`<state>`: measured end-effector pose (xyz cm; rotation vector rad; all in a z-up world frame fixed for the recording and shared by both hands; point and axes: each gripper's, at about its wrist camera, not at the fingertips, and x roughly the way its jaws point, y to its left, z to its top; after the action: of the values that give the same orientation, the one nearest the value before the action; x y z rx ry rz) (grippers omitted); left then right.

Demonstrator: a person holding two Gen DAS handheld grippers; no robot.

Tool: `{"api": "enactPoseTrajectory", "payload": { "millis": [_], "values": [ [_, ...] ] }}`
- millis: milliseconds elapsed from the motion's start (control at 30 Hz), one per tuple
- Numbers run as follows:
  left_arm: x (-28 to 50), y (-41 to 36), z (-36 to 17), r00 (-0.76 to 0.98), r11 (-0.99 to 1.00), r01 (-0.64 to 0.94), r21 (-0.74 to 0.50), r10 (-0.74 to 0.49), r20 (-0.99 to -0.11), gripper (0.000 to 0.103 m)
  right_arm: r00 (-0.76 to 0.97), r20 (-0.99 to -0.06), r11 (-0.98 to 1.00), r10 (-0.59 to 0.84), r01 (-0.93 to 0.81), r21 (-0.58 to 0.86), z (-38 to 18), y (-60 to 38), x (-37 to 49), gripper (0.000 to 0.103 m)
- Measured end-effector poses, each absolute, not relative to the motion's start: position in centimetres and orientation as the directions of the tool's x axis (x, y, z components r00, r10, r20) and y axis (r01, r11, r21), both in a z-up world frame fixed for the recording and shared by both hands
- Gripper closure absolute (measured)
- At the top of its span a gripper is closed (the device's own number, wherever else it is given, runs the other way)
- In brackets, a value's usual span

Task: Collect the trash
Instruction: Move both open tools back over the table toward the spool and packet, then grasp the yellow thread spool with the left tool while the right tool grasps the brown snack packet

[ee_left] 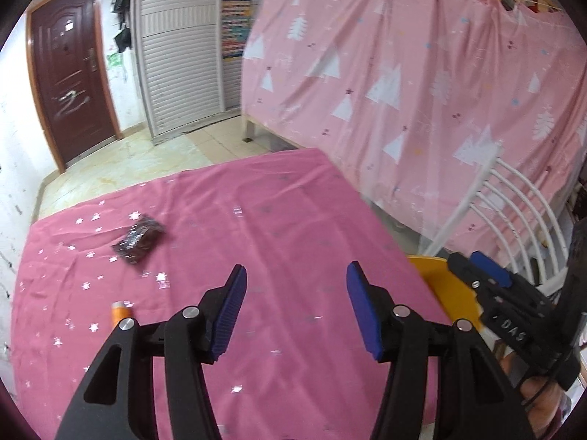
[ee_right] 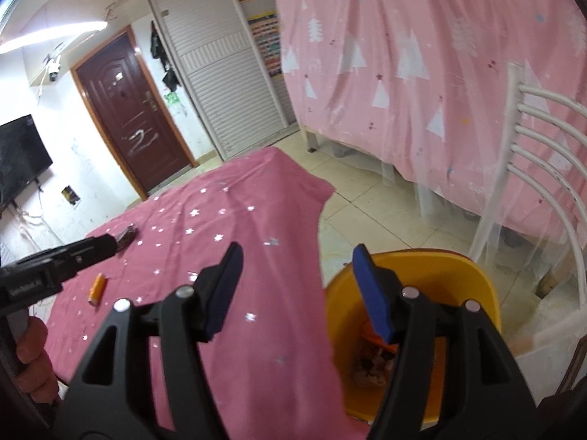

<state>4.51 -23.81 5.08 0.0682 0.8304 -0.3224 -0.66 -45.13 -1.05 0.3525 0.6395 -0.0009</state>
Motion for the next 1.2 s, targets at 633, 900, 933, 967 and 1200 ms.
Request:
{"api": "enactPoseTrajectory", "payload": {
  "millis": [633,900,933,967,1200],
  "values": [
    [7.7,-10.7,1.1,0.580,0.998,0.026,-0.053,-0.058,-0.812,0.052,0.770,-0.608,0.964,0.192,-0.032,0.264,-0.2,-37.8,2.8,0.038],
    [7.6,-9.4,-0.4,0.552,0.999,0.014,-0.046,-0.047,-0.833,0.052,0.750,-0.622,0.967,0.224,-0.092,0.238,0.1,-34.6,4.2,0.037],
    [7.6,-9.4,-0.6,0.547,0.999,0.018,-0.046,-0.049,-0.836,0.052,0.749,-0.622,0.967,0.229,-0.101,0.235,0.2,-34.1,4.4,0.037],
    [7.6,-9.4,-0.9,0.544,0.999,0.023,-0.045,-0.050,-0.838,0.052,0.748,-0.622,0.967,0.233,-0.108,0.232,0.3,-33.7,4.5,0.036],
    [7.2,-9.8,-1.5,0.565,0.999,0.038,0.002,-0.020,-0.825,0.062,0.733,-0.632,0.965,0.252,-0.145,0.217,0.4,-31.5,5.5,0.030]
  ]
}}
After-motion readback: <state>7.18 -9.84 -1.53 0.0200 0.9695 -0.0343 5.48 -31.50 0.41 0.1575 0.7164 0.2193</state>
